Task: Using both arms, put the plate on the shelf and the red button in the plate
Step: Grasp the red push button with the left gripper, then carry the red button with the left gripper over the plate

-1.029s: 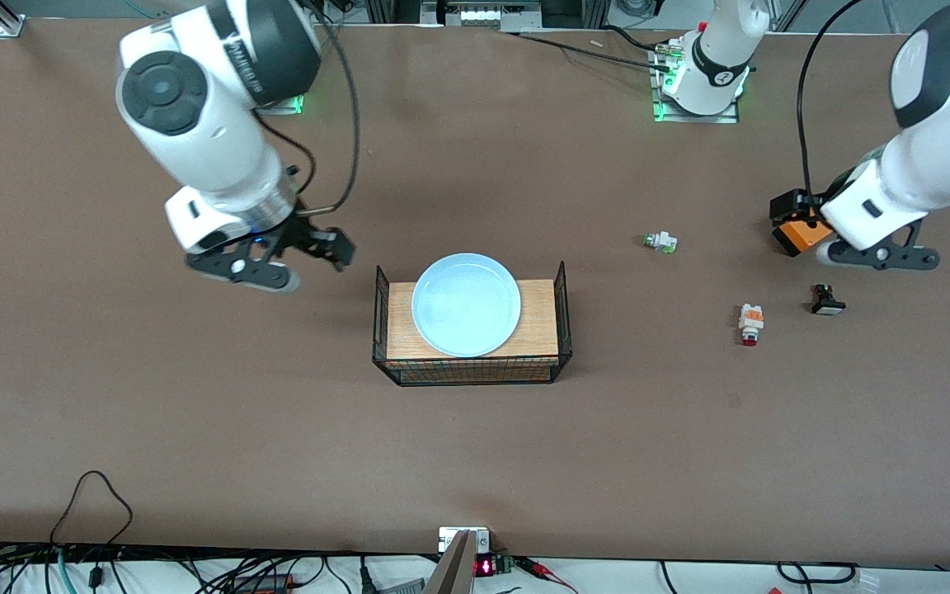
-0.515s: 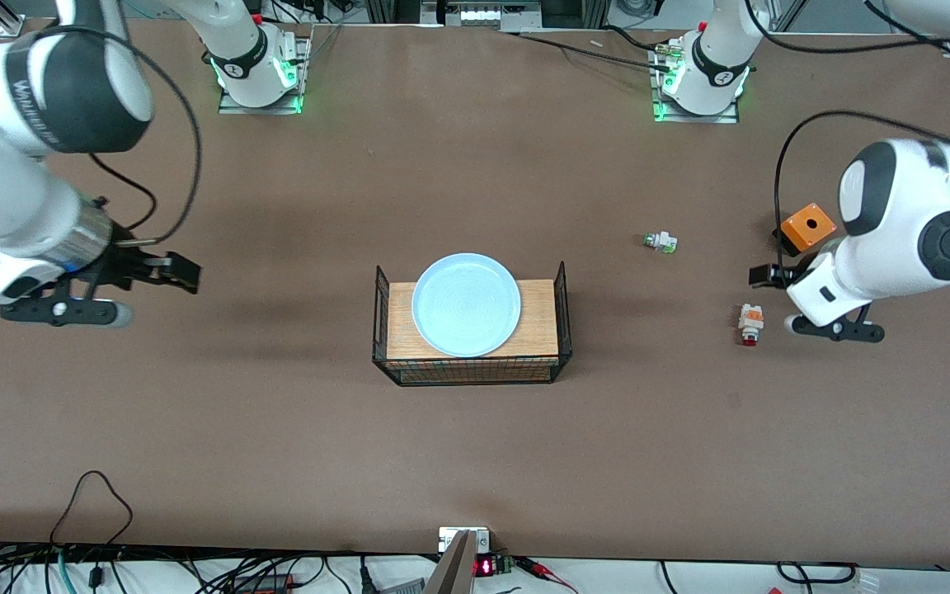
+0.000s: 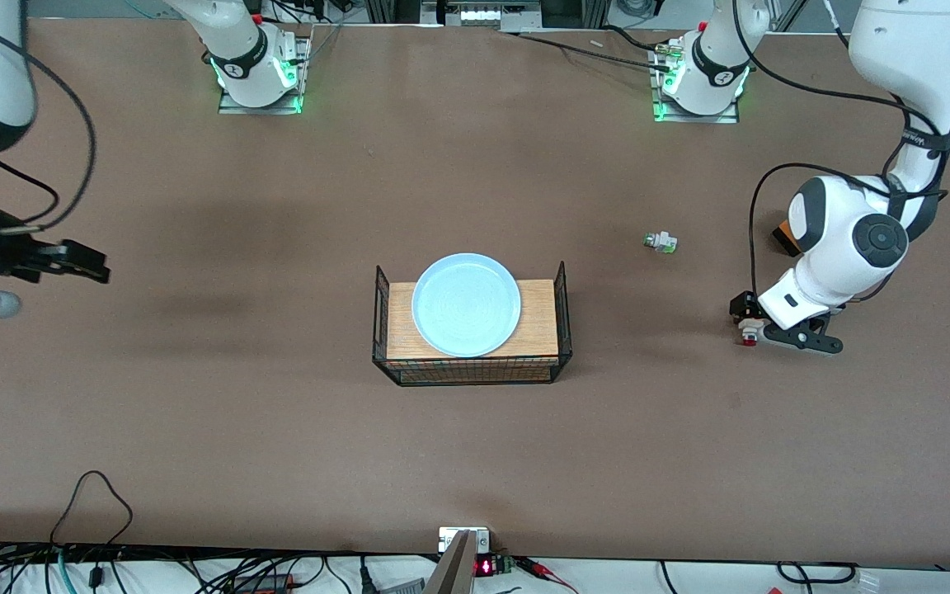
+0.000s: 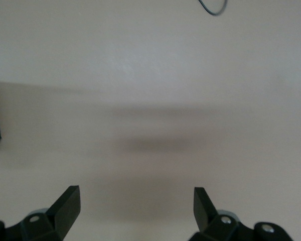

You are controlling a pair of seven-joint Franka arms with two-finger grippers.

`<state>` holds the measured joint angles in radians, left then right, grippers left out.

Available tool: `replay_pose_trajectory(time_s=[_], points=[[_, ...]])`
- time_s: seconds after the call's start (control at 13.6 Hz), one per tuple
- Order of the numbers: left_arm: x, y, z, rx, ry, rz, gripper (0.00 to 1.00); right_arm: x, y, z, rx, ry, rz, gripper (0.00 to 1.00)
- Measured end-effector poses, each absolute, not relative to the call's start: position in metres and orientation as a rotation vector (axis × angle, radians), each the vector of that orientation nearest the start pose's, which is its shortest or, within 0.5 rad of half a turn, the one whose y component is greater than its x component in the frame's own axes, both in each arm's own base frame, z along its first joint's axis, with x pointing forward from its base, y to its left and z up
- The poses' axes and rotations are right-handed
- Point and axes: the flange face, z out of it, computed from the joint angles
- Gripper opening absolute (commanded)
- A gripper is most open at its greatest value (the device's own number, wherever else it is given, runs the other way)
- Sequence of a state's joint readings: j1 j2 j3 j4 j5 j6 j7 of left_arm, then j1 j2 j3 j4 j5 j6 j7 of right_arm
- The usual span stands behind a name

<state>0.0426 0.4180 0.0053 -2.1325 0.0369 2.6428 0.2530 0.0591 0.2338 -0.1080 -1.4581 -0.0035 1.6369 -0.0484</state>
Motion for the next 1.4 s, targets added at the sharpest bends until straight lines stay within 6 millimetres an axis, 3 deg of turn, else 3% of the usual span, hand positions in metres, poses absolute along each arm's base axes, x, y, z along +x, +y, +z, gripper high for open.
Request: replay_pose_trajectory(time_s=[0.15,0.22,0.29,0.44,0.59,0.74,0.96,1.1,1.18,1.4], points=[[0.576,0.038,0.191,-3.076,0.386,-0.156,0.97,0.611,-0.026,0.564,-3.16,-0.001,0.123,1.0],[0.573,0.039,0.181,-3.078,0.39,-0.144,0.92,0.605,-0.023,0.573,-3.158,-0.008,0.114,1.0],[0.571,0.038,0.174,-3.081,0.395,-0.129,0.81,0.601,-0.021,0.576,-3.157,-0.015,0.103,1.0],[0.567,0.036,0.167,-3.084,0.402,-0.113,0.41,0.593,-0.019,0.568,-3.154,-0.022,0.086,1.0],[0.567,0.036,0.167,-3.084,0.405,-0.113,0.21,0.582,-0.02,0.563,-3.149,-0.021,0.105,1.0],[0.569,0.035,0.171,-3.082,0.409,-0.124,0.1,0.572,-0.021,0.571,-3.146,-0.019,0.117,1.0],[0.573,0.033,0.178,-3.078,0.414,-0.15,0.08,0.563,-0.021,0.58,-3.143,-0.016,0.125,1.0],[0.58,0.023,0.198,-3.083,0.44,-0.134,0.08,0.562,-0.021,0.581,-3.143,0.018,0.13,1.0],[0.585,0.012,0.218,-3.091,0.468,-0.088,0.09,0.561,-0.021,0.582,-3.143,0.032,0.128,1.0],[0.606,-0.019,0.305,-3.105,0.522,0.101,0.09,0.56,-0.02,0.584,-3.144,0.036,0.122,1.0]])
